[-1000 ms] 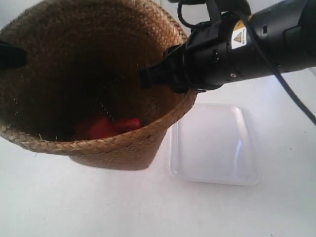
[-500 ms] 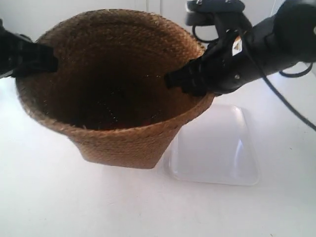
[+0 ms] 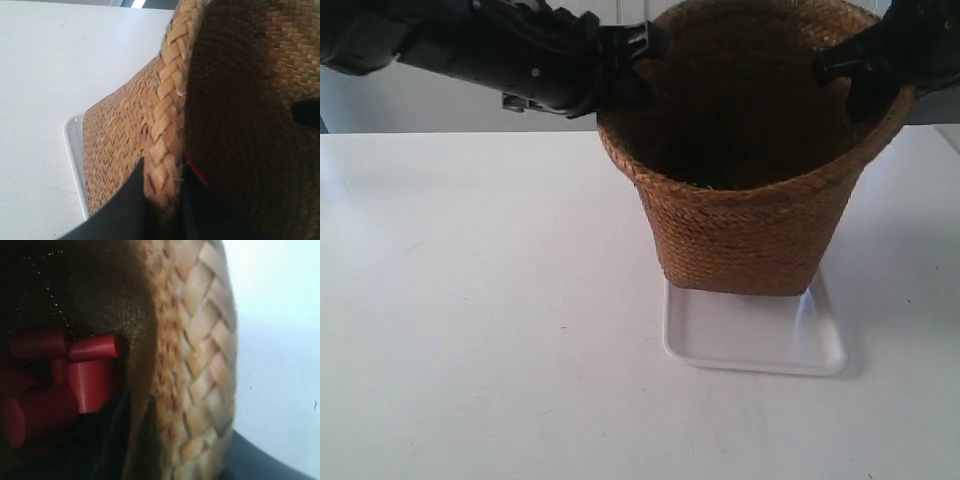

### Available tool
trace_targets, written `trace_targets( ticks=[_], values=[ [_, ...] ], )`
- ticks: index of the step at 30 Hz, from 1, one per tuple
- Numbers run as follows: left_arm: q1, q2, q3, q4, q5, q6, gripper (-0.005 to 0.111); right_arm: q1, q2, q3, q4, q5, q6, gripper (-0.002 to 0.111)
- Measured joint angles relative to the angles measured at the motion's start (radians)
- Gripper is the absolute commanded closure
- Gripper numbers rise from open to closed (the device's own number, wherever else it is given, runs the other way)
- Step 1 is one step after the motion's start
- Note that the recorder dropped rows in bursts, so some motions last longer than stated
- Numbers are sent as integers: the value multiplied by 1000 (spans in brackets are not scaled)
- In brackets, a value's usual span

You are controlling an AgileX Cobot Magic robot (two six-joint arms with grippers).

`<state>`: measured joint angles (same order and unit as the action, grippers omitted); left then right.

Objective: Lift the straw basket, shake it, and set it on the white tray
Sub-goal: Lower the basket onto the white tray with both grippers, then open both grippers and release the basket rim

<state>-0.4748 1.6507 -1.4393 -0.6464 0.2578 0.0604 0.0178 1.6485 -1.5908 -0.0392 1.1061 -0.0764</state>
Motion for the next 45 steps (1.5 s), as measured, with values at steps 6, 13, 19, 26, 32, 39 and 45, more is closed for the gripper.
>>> trace_targets(
  ticks=[6, 13, 19, 26, 32, 39, 45],
  values=[
    [-24, 72, 0, -13, -19, 0, 107, -29, 81, -1, 0, 34, -20, 108],
    [-24, 92, -5, -19, -23, 0, 107, -29, 87, -5, -18, 36, -25, 108],
    [-26, 94, -5, -22, -26, 0, 98, -29, 87, -5, -22, 36, -29, 101],
    [-26, 94, -6, -22, -29, 77, 50, -31, 87, -5, -27, 25, -32, 54],
    [-30, 94, -8, -22, -27, 110, 36, -35, 87, -5, -29, 12, -32, 38],
    [-30, 94, -10, -22, -27, 117, 36, -35, 87, -5, -29, 8, -30, 38],
    [-30, 94, -10, -22, -27, 117, 36, -35, 43, -5, -29, -22, -30, 38]
  ],
)
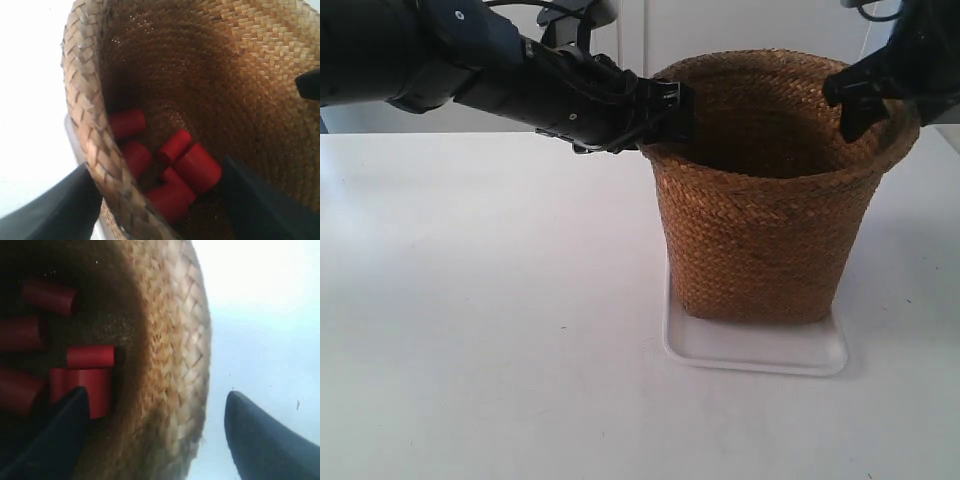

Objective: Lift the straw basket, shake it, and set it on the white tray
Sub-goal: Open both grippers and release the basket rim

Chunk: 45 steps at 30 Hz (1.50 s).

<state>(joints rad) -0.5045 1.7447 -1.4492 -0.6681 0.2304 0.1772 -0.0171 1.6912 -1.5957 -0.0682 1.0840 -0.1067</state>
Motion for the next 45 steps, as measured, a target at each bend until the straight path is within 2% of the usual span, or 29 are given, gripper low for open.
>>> trace_targets(
  ticks=[9, 20, 29, 32, 39, 45],
  values=[
    [0, 0, 0, 6, 26, 0, 35, 0, -190, 0, 0, -62, 22, 38],
    [0, -2, -1, 96, 42, 0, 8, 0, -496, 0, 0, -70, 33, 38],
    [0, -71, -1, 108, 26, 3, 5, 0, -607, -2, 0, -54, 33, 38],
    [0, -121, -1, 117, 72, 10, 5, 0, -621, 2, 0, -41, 33, 38],
    [0, -277, -1, 163, 280, 142, 5, 0, -657, 56, 0, -12, 35, 38],
    [0, -409, -1, 165, 363, 171, 5, 0, -660, 70, 0, 38, 35, 38]
  ],
)
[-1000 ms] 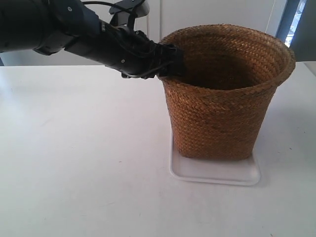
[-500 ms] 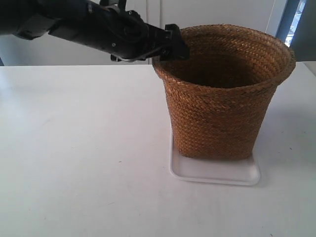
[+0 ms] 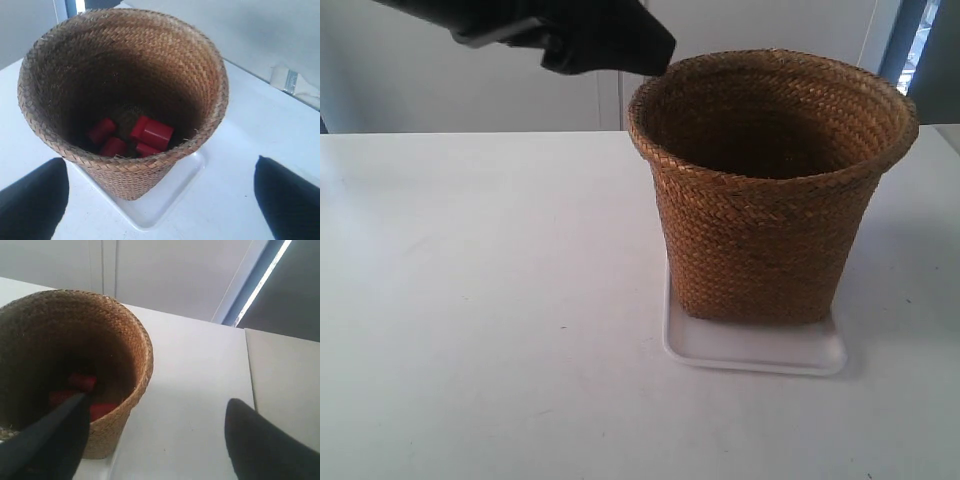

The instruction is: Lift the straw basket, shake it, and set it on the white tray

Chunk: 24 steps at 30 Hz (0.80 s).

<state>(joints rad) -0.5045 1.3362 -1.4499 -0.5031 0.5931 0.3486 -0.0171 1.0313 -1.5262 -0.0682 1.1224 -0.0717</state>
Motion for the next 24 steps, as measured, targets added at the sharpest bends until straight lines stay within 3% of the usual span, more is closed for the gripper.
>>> trace_targets(
  ticks=[6, 17, 24],
  values=[
    [0, -74, 0, -3, 56, 21, 5, 0, 0, 0, 15, 8, 0, 40],
    [0, -129, 0, -73, 90, 73, 5, 0, -44, 0, 51, 2, 0, 73],
    [0, -129, 0, -74, 128, 75, 5, 0, -66, 0, 68, -3, -2, 74]
  ],
)
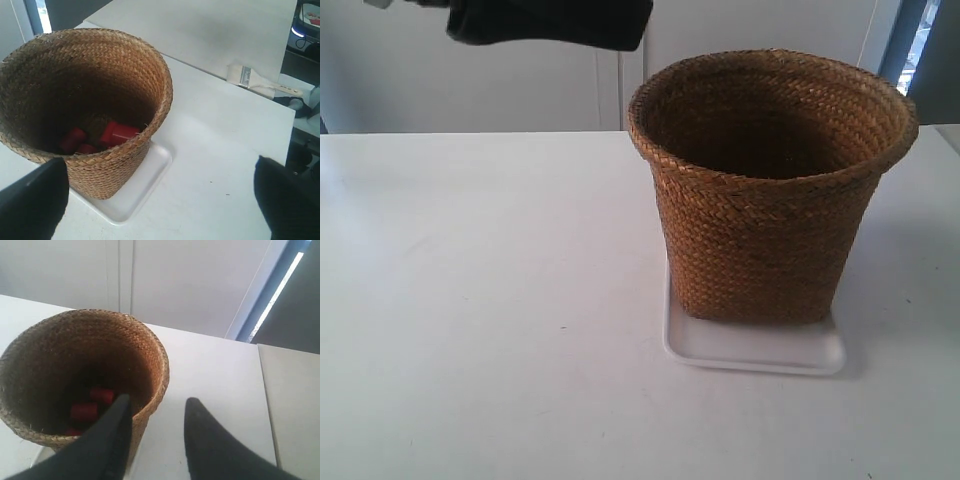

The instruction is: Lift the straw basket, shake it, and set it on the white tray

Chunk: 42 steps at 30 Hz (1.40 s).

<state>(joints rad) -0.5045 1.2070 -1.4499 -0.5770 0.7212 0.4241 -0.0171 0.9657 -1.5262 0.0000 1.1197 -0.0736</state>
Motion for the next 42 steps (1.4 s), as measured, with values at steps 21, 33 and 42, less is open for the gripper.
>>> trace_targets(
  ticks=[21, 33, 42],
  values=[
    [0, -6, 0, 61, -8, 69, 107, 0, -80, 103, 26, -33, -66, 108],
    [0, -178, 234, 98, -336, 69, 107, 0, -554, 623, 99, -491, -147, 108],
    [0, -295, 517, 101, -526, 69, 107, 0, -713, 862, 107, -305, -8, 108]
  ],
)
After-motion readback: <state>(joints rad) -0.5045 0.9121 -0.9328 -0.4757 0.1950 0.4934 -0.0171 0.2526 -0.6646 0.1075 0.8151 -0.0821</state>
